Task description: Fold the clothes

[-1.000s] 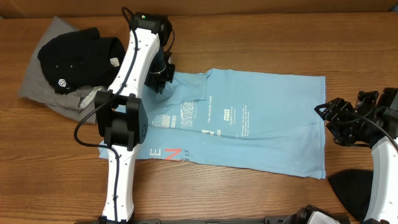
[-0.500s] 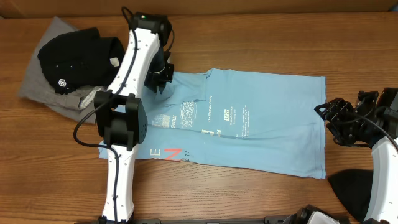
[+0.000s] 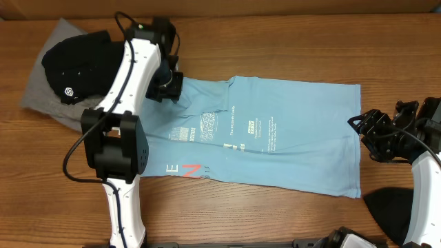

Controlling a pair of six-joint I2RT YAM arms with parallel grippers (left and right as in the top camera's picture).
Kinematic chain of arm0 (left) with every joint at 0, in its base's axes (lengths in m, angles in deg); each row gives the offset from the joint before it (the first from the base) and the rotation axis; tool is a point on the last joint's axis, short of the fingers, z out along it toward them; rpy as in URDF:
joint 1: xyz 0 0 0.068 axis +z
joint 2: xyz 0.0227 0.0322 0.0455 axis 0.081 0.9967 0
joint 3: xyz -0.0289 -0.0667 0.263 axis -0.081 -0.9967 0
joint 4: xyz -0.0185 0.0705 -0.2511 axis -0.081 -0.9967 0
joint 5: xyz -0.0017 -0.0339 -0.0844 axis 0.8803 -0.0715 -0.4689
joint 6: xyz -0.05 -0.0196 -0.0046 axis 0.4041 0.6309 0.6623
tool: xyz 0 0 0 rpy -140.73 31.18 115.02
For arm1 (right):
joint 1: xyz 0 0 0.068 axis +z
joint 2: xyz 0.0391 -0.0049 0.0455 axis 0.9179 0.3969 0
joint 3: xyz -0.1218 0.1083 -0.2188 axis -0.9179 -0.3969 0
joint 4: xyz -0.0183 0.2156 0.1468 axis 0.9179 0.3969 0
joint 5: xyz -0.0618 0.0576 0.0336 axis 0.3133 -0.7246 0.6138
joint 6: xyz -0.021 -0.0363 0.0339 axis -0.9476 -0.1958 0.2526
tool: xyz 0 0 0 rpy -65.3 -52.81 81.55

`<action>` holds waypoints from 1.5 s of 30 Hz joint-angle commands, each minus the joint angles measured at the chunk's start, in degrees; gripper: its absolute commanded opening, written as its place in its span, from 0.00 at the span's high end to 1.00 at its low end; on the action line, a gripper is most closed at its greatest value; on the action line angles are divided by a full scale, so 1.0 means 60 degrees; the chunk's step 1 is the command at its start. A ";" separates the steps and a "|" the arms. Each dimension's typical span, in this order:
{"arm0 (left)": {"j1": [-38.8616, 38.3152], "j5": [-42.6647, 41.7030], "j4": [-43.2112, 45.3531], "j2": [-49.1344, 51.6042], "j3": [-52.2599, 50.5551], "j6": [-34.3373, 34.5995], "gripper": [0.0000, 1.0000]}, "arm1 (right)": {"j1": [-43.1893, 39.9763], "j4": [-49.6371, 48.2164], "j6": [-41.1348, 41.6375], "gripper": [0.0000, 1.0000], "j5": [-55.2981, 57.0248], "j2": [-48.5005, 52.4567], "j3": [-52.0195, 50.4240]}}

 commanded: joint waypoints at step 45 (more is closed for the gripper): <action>0.0080 0.0178 0.2058 0.0175 -0.2109 -0.0233 0.96 | 0.0036 -0.0073 -0.0109 0.29 0.0033 -0.0084 0.0233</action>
